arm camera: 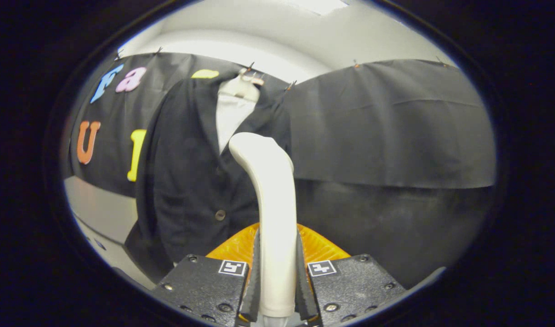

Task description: Iron the clothes twice with a garment steamer, once on the left side and once on the right side.

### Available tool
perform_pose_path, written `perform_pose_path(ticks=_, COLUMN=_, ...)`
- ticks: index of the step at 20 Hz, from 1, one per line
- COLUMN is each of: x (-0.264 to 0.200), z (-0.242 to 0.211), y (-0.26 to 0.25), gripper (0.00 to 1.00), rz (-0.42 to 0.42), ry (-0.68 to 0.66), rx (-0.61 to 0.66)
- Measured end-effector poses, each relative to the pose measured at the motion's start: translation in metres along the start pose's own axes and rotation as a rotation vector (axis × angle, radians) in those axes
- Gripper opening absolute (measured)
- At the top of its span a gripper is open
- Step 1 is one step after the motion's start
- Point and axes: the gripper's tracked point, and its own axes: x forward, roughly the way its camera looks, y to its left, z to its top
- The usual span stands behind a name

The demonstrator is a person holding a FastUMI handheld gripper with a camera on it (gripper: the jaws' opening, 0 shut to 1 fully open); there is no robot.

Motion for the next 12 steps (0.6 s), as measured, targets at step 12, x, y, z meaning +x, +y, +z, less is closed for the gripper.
perform_pose_path(ticks=12, x=0.147, z=0.152, y=-0.017, gripper=0.36, rz=0.091, ry=-0.257, rx=0.14)
